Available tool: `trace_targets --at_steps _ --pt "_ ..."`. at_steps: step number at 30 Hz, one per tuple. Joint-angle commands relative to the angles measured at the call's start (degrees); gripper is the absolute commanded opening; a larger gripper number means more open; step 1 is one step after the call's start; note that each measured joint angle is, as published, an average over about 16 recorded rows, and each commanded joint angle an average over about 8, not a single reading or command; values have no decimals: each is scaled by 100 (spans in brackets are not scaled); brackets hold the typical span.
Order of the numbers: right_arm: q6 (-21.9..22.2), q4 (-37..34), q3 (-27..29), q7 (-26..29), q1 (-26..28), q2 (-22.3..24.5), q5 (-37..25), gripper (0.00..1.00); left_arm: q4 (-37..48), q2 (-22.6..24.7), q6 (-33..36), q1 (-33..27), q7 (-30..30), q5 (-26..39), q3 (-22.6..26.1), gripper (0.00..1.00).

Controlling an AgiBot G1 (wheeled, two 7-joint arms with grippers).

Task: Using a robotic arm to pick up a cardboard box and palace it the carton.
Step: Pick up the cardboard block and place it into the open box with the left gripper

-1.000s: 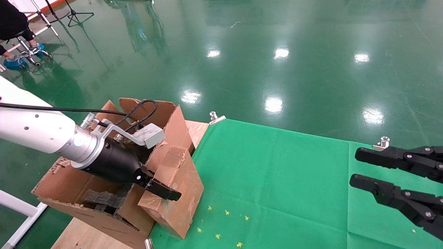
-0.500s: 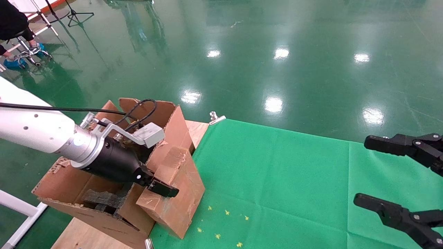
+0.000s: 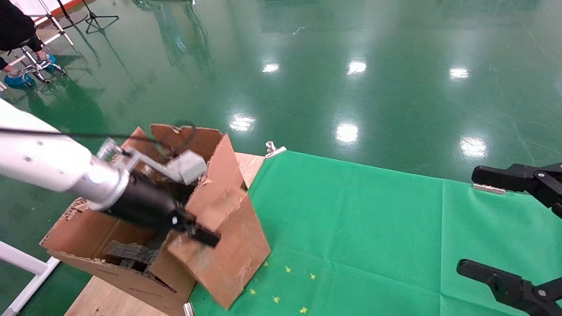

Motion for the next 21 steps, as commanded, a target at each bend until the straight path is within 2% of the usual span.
trace_targets --at_steps 1,6,10,16,21 --pt "0 0 0 0 0 0 0 100 34 -51 -71 -65 14 -79 -54 0" --pt "0 0 0 0 0 0 0 100 399 -232 -268 -506 273 -414 -458 0" --pt "0 0 0 0 0 0 0 100 861 -320 -352 -982 629 -445 -723 0" --pt "0 0 0 0 0 0 0 100 1675 -455 -368 -1711 1178 -48 -899 0" --pt "0 0 0 0 0 0 0 100 2333 -607 -354 -2012 1669 408 -843 0"
